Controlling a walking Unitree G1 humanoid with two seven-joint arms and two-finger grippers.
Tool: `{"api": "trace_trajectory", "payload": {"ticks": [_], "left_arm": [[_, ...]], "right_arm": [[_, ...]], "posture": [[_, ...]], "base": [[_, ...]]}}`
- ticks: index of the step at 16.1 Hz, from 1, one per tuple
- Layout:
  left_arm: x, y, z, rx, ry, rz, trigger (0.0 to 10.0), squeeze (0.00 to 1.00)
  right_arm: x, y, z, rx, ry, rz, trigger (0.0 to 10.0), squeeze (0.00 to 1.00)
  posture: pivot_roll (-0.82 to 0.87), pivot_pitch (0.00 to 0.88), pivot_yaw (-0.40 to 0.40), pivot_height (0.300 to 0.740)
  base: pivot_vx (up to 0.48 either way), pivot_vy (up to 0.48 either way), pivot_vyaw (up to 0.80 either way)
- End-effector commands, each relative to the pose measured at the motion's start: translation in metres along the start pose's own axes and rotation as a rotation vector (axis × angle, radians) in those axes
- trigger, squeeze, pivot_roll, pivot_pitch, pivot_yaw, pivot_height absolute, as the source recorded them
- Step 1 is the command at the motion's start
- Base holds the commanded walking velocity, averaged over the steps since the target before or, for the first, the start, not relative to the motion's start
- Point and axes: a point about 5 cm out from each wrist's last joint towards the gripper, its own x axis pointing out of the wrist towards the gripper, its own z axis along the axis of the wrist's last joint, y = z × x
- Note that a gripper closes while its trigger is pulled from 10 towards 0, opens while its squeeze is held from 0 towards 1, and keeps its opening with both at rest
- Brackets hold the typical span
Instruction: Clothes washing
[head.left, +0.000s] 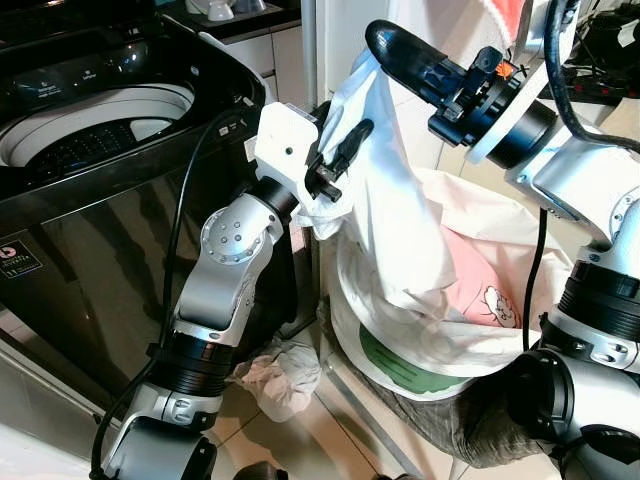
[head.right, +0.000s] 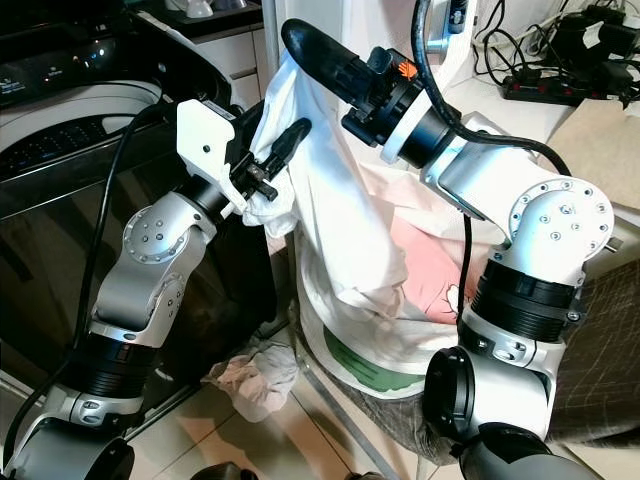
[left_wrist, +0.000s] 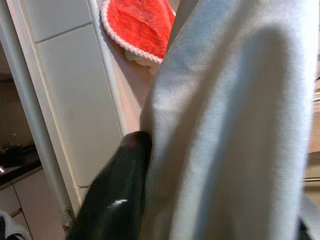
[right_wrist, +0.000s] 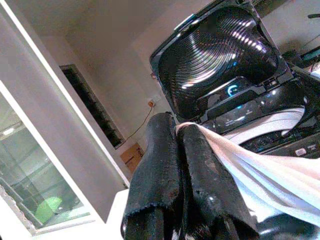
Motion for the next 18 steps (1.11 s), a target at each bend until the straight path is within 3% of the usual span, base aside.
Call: {"api": "trace_trajectory", "payload": {"ticks": [1, 7, 8, 9, 11, 13, 14, 15, 17, 18], "left_arm": [[-0.002, 0.007, 0.001, -0.007, -0.005, 0.024, 0.0, 0.00], [-0.008, 0.023, 0.003, -0.042, -0.022, 0.105, 0.0, 0.00], [-0.010, 0.028, 0.005, -0.052, -0.030, 0.133, 0.0, 0.00], [-0.012, 0.035, 0.007, -0.057, -0.044, 0.170, 0.0, 0.00], [-0.017, 0.044, 0.011, -0.046, -0.054, 0.205, 0.0, 0.00], [-0.031, 0.066, 0.020, 0.001, -0.052, 0.278, 0.0, 0.00], [-0.043, 0.078, 0.025, 0.030, -0.043, 0.337, 0.0, 0.00], [-0.056, 0.091, 0.031, 0.068, -0.011, 0.428, 0.0, 0.00], [-0.065, 0.097, 0.034, 0.080, 0.011, 0.501, 0.0, 0.00], [-0.073, 0.096, 0.030, 0.078, 0.091, 0.537, 10.0, 0.00]], "right_arm": [[-0.002, 0.005, 0.001, -0.018, -0.012, 0.015, 0.0, 0.00], [-0.002, 0.004, 0.000, -0.029, -0.013, 0.009, 0.0, 0.00], [-0.003, 0.004, 0.000, -0.038, -0.014, -0.005, 3.4, 0.00], [-0.004, 0.003, 0.001, -0.017, -0.033, 0.005, 10.0, 1.00], [-0.007, 0.004, 0.002, -0.028, -0.038, 0.006, 10.0, 1.00], [-0.015, -0.001, 0.004, -0.096, -0.048, -0.073, 10.0, 1.00], [-0.020, -0.010, 0.005, -0.150, -0.060, -0.171, 10.0, 0.71], [-0.027, -0.022, -0.002, -0.359, 0.020, -0.334, 10.0, 0.00], [-0.031, -0.033, -0.013, -0.537, 0.138, -0.437, 10.0, 0.00], [-0.036, -0.043, -0.028, -0.556, 0.161, -0.501, 10.0, 0.00]], "posture": [[-0.07, 0.000, 0.057, 0.740], [-0.07, 0.000, 0.059, 0.740], [-0.07, 0.000, 0.059, 0.740], [-0.06, 0.000, 0.059, 0.740], [-0.06, 0.000, 0.059, 0.740], [-0.06, 0.000, 0.063, 0.740], [-0.06, 0.000, 0.064, 0.740], [-0.06, 0.000, 0.064, 0.740], [-0.06, 0.000, 0.064, 0.740], [-0.04, 0.000, 0.049, 0.740]], "base": [[0.000, 0.000, 0.00], [0.000, 0.000, 0.00], [0.000, 0.000, 0.00], [0.000, 0.000, 0.00], [0.000, 0.000, 0.00], [0.000, 0.000, 0.00], [0.000, 0.000, 0.00], [0.000, 0.000, 0.00], [0.000, 0.000, 0.00], [0.000, 0.000, 0.00]]}}
